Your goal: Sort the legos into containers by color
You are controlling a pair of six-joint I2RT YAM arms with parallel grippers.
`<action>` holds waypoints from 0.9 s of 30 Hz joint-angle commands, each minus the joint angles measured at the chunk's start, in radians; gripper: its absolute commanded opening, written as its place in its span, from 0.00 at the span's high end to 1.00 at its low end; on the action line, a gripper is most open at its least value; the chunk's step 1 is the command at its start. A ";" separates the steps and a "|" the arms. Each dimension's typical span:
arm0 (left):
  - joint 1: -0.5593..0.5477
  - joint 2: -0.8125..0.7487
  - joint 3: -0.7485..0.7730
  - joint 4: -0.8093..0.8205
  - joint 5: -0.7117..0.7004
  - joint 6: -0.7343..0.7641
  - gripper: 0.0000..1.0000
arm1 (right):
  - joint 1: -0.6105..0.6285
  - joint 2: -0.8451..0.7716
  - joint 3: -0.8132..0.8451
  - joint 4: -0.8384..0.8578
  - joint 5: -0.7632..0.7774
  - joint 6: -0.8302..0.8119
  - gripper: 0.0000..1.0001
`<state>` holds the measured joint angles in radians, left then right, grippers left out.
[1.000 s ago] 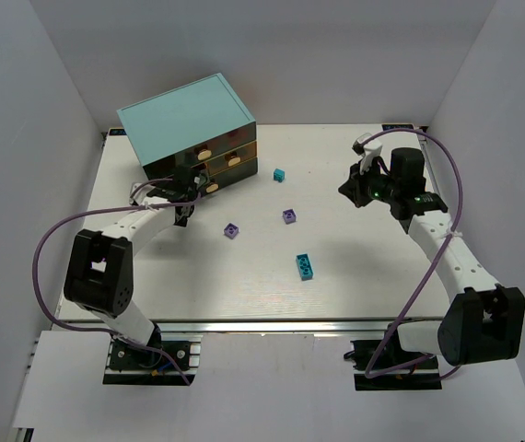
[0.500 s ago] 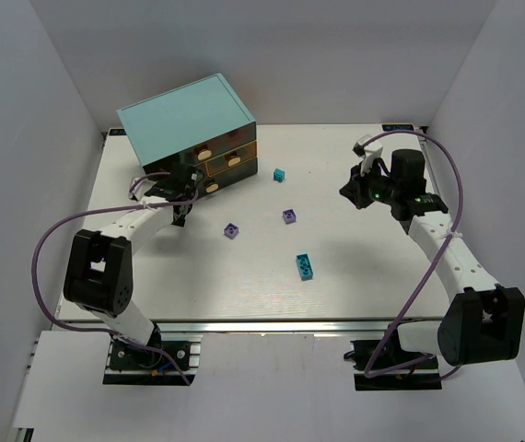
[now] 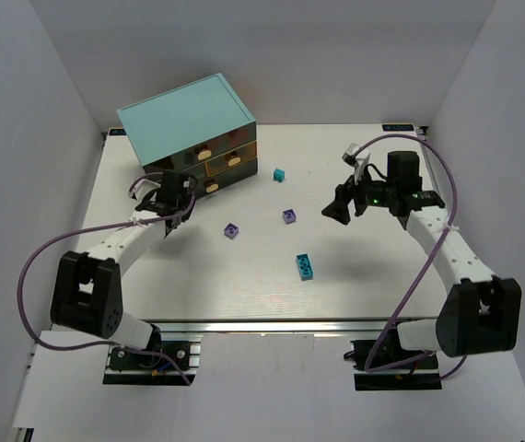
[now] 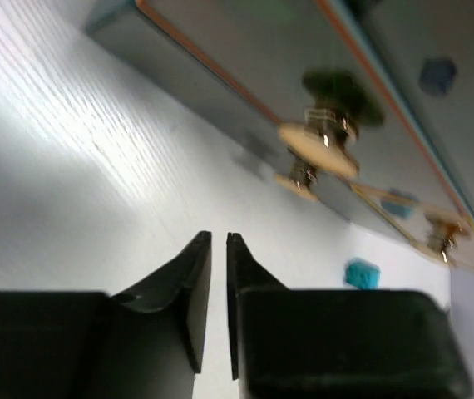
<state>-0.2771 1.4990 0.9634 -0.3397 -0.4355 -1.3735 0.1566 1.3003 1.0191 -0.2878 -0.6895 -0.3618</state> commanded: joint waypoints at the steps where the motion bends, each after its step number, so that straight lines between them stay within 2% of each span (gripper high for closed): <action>1: -0.014 -0.112 -0.061 0.070 0.150 0.125 0.79 | 0.020 0.098 0.076 -0.105 -0.204 -0.071 0.15; 4: -0.014 -0.193 -0.132 0.114 0.298 0.253 0.79 | 0.078 0.200 0.160 -0.149 -0.194 -0.048 0.16; 6: -0.014 -0.265 -0.161 0.126 0.378 0.359 0.61 | 0.138 0.261 0.211 -0.081 -0.165 0.016 0.21; 7: -0.014 -0.290 -0.185 0.120 0.409 0.393 0.51 | 0.171 0.281 0.235 -0.053 -0.118 0.109 0.25; 8: -0.014 -0.318 -0.195 0.107 0.434 0.439 0.42 | 0.191 0.307 0.260 -0.024 -0.089 0.163 0.34; 9: -0.014 -0.374 -0.206 0.088 0.486 0.458 0.32 | 0.222 0.365 0.295 -0.005 -0.056 0.211 0.38; 10: -0.014 -0.403 -0.218 0.061 0.507 0.477 0.29 | 0.254 0.398 0.374 0.018 -0.041 0.262 0.42; 11: -0.014 -0.439 -0.238 0.038 0.523 0.497 0.27 | 0.268 0.434 0.416 0.032 -0.027 0.382 0.44; 15: -0.014 -0.614 -0.288 -0.071 0.515 0.514 0.21 | 0.343 0.653 0.616 0.139 0.001 0.668 0.32; 18: -0.014 -0.761 -0.311 -0.146 0.477 0.496 0.20 | 0.373 0.785 0.771 0.208 0.092 0.850 0.26; 23: -0.014 -0.926 -0.318 -0.257 0.411 0.442 0.19 | 0.397 0.910 0.903 0.249 0.240 1.039 0.22; 27: -0.014 -0.968 -0.315 -0.312 0.385 0.432 0.19 | 0.397 0.982 0.987 0.228 0.338 1.100 0.22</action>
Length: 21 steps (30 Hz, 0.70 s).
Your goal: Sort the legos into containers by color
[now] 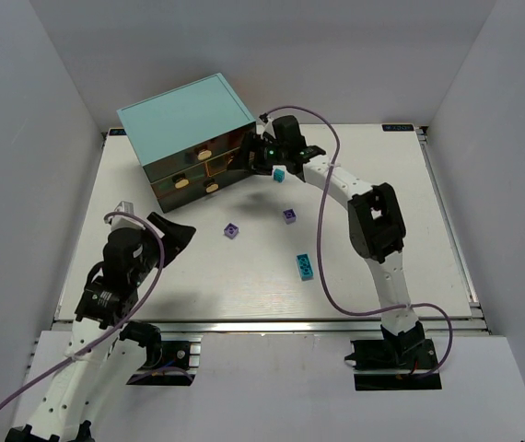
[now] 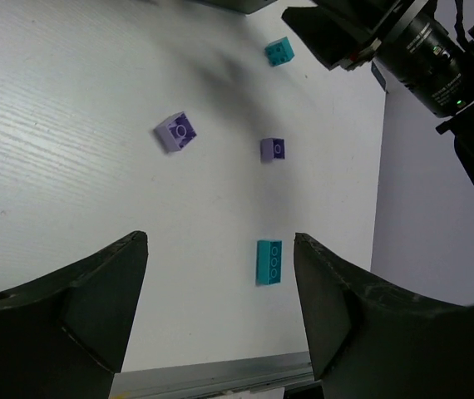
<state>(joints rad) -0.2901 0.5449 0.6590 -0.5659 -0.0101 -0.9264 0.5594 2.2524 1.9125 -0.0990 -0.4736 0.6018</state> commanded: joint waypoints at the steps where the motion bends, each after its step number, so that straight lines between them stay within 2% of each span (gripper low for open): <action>1: -0.001 -0.016 -0.007 -0.092 -0.047 -0.014 0.19 | -0.003 0.047 0.111 0.042 0.124 0.151 0.22; 3: -0.001 -0.010 0.004 -0.110 -0.053 -0.015 0.19 | -0.001 0.090 0.163 0.047 0.124 0.156 0.22; 8: -0.001 0.001 0.011 -0.114 -0.050 -0.014 0.19 | 0.004 0.133 0.172 0.120 0.158 0.194 0.23; 12: -0.001 0.009 0.016 -0.118 -0.047 -0.015 0.19 | 0.007 0.160 0.194 0.127 0.179 0.217 0.27; 18: -0.001 -0.010 0.019 -0.144 -0.056 -0.019 0.19 | 0.011 0.174 0.181 0.185 0.174 0.219 0.41; 21: -0.001 -0.022 0.014 -0.149 -0.057 -0.022 0.18 | 0.005 0.161 0.139 0.211 0.153 0.219 0.54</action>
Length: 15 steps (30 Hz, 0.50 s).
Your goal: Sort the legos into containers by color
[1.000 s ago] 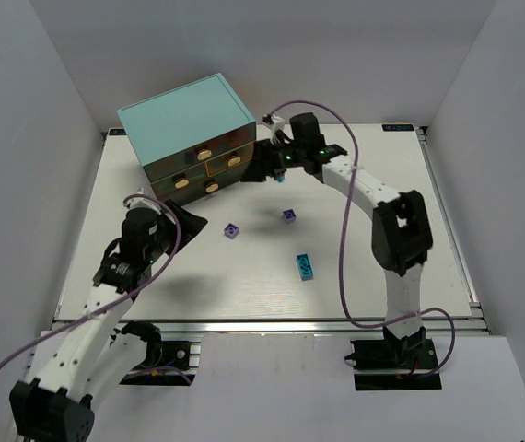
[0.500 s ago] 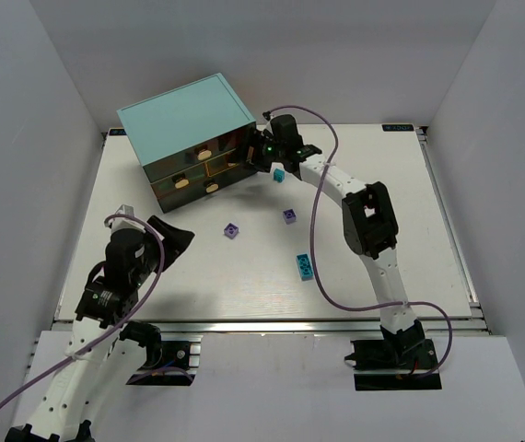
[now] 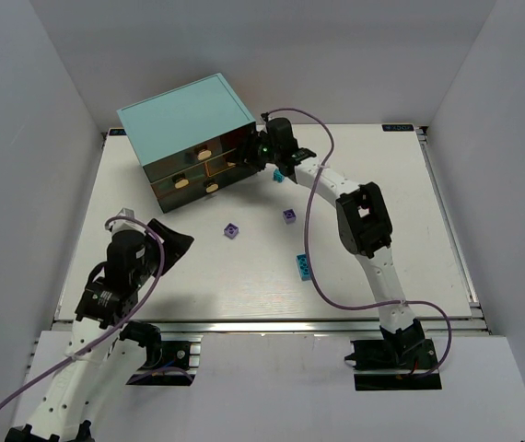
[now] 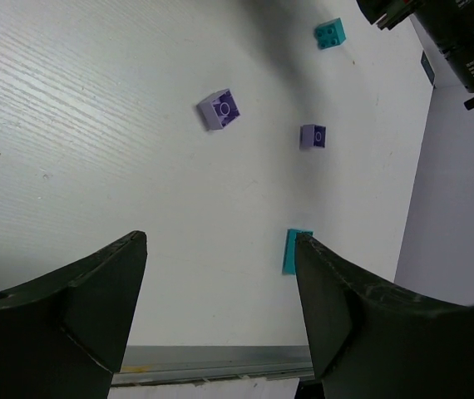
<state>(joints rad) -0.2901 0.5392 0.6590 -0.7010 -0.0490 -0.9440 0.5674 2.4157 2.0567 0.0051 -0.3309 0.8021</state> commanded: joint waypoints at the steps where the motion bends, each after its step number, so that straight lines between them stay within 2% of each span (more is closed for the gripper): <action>1: -0.001 -0.018 0.011 -0.011 -0.015 -0.007 0.18 | -0.006 -0.010 -0.021 0.114 0.003 0.020 0.57; 3: -0.001 -0.024 0.002 0.003 -0.006 -0.010 0.19 | -0.008 -0.036 -0.076 0.133 -0.005 0.020 0.64; 6: -0.001 -0.021 -0.009 0.027 0.008 -0.012 0.17 | -0.018 -0.105 -0.206 0.185 -0.016 0.019 0.68; 11: -0.001 -0.008 -0.027 0.080 0.027 -0.007 0.16 | -0.040 -0.257 -0.423 0.245 -0.042 0.017 0.69; 13: -0.001 0.005 -0.039 0.104 0.043 -0.004 0.16 | -0.041 -0.305 -0.513 0.274 -0.056 0.014 0.63; 14: -0.001 0.013 -0.044 0.129 0.047 -0.001 0.14 | -0.044 -0.313 -0.535 0.288 -0.075 0.006 0.56; 15: -0.001 0.031 -0.051 0.142 0.047 0.007 0.14 | -0.044 -0.320 -0.550 0.297 -0.085 -0.003 0.36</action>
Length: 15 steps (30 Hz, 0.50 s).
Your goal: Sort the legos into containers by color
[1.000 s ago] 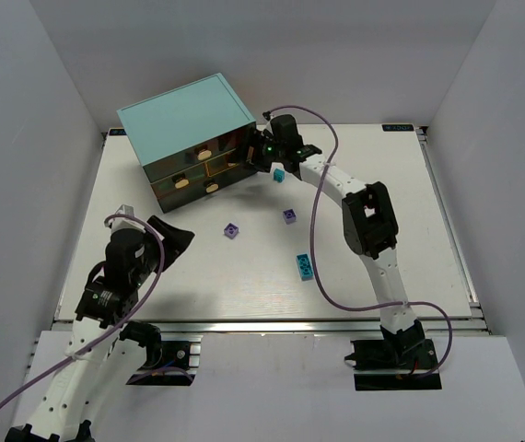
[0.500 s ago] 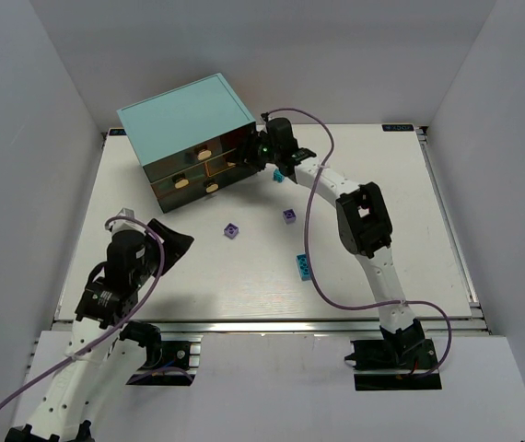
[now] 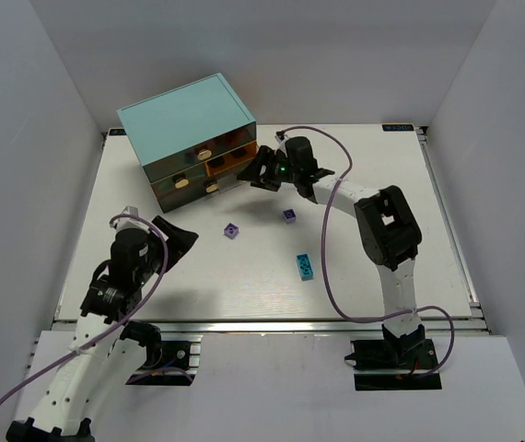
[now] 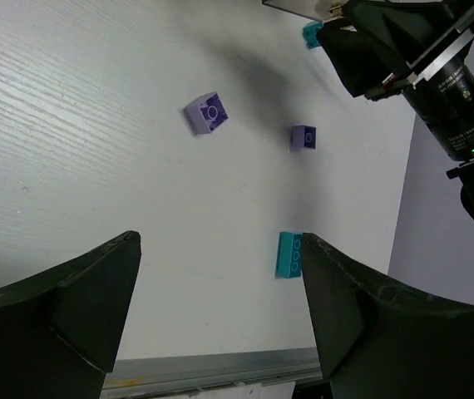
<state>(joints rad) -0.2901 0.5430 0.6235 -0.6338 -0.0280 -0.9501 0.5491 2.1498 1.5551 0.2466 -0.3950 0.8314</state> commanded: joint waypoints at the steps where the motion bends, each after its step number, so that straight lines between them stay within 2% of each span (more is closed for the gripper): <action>1: -0.001 0.044 -0.019 0.089 0.027 0.019 0.12 | -0.032 -0.054 -0.049 0.057 -0.034 -0.041 0.28; 3: -0.001 0.102 -0.021 0.135 0.082 0.048 0.09 | -0.037 -0.050 -0.041 0.062 -0.088 -0.048 0.18; 6: -0.001 0.229 0.013 0.178 0.118 0.106 0.08 | -0.047 -0.073 -0.065 0.057 -0.146 -0.066 0.17; 8: -0.001 0.297 0.034 0.204 0.137 0.129 0.08 | -0.051 -0.099 -0.092 0.048 -0.177 -0.144 0.18; 12: -0.021 0.446 0.090 0.252 0.140 0.201 0.08 | -0.077 -0.201 -0.159 -0.024 -0.212 -0.378 0.25; 15: -0.046 0.566 0.140 0.249 0.094 0.243 0.11 | -0.098 -0.286 -0.205 -0.092 -0.251 -0.601 0.41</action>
<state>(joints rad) -0.3107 1.0618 0.6994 -0.4320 0.0830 -0.7818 0.4683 1.9888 1.3678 0.1844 -0.5751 0.4854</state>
